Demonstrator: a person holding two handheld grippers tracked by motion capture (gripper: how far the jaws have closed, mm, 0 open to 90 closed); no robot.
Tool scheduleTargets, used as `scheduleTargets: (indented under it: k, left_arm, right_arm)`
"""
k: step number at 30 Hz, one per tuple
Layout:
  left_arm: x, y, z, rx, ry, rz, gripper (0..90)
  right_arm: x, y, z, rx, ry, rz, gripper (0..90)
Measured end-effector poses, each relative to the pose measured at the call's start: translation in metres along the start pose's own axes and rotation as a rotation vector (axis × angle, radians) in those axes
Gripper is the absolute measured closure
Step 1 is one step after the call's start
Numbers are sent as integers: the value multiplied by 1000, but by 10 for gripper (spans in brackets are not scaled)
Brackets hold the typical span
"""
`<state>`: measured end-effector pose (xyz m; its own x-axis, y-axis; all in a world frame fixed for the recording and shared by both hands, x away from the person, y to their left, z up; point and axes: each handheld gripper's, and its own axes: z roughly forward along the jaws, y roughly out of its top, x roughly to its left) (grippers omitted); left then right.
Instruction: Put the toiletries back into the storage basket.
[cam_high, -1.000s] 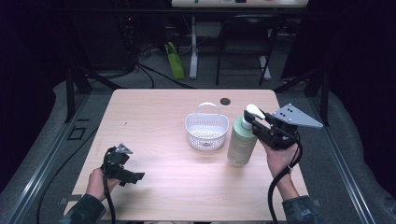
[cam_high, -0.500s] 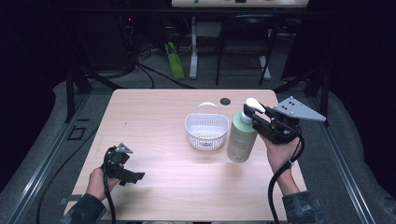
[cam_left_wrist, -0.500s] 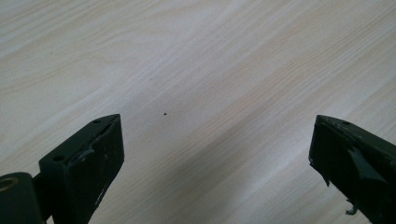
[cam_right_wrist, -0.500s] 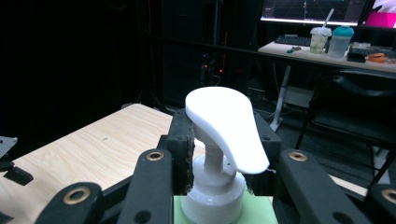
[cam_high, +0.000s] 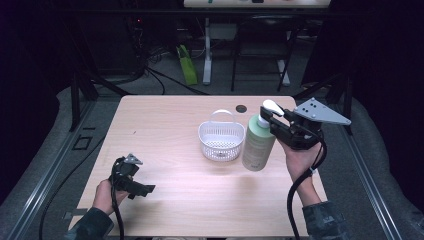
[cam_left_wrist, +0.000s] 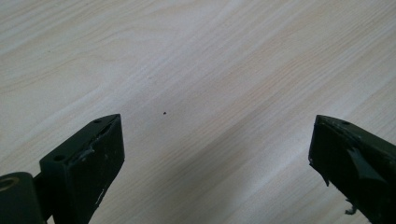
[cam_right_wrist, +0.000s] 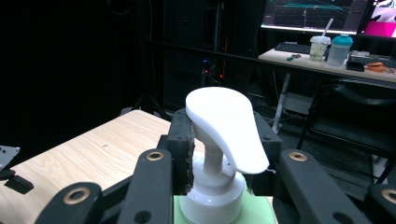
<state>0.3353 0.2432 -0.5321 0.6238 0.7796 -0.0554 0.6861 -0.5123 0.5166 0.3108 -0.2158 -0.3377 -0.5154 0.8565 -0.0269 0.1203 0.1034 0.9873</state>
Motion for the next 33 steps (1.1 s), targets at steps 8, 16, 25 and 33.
scheduleTargets:
  k: [8, 16, 25, 33]
  left_arm:
    - [0, 0, 0, 2, 0, -1, 35]
    - [0, 0, 0, 7, 5, -2, 37]
    - [-1, 0, 1, 13, 6, 8, 41]
    - [-1, 0, 1, 15, 8, 19, 46]
  right_arm:
    - [-3, 5, -3, -11, -8, 4, 677]
    - [-6, 14, -6, -33, -17, -2, 677]
    - [-7, 20, -5, -38, -17, -6, 677]
    - [-7, 26, -3, -49, -16, -9, 677]
